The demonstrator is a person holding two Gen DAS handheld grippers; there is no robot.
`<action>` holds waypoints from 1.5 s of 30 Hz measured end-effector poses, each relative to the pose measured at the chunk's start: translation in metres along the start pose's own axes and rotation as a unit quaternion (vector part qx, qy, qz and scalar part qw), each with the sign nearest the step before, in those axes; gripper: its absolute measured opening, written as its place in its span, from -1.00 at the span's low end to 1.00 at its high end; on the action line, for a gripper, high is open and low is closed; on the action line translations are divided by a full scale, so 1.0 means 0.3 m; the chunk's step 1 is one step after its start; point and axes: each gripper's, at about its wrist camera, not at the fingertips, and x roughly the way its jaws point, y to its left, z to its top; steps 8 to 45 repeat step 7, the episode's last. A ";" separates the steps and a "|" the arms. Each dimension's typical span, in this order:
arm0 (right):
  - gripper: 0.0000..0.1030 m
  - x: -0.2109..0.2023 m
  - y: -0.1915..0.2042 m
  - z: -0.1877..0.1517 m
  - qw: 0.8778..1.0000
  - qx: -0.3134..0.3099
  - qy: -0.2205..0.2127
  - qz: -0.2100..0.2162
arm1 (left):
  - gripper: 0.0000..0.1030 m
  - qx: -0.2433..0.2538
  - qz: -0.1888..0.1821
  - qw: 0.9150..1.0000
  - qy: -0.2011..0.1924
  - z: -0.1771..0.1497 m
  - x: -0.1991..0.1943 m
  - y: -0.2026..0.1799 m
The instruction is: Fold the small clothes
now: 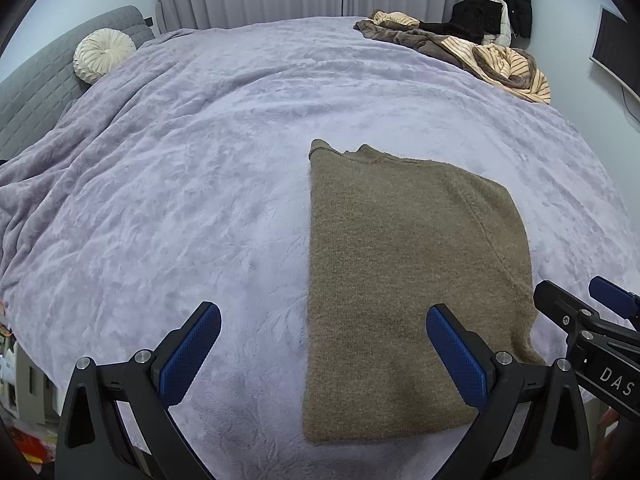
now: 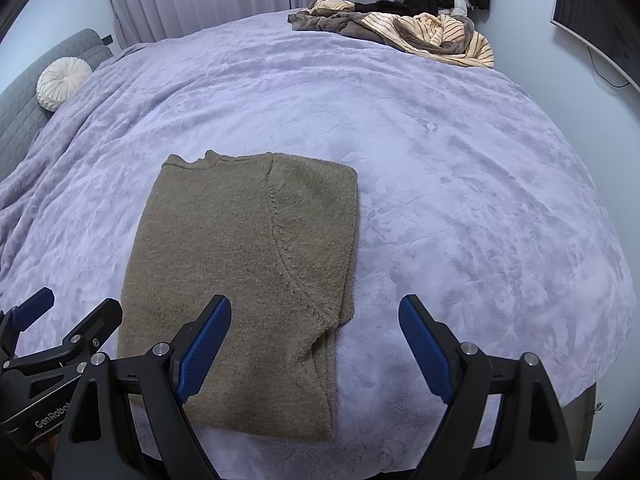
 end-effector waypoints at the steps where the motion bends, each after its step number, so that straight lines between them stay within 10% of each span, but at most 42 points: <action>1: 0.71 0.001 0.000 0.003 1.000 -0.001 0.000 0.000 | 1.00 -0.001 -0.001 1.000 0.000 0.000 0.000 0.001; 45: 0.71 0.005 0.001 0.003 1.000 0.000 0.002 -0.002 | 1.00 0.003 -0.007 1.000 -0.008 -0.003 -0.009 -0.001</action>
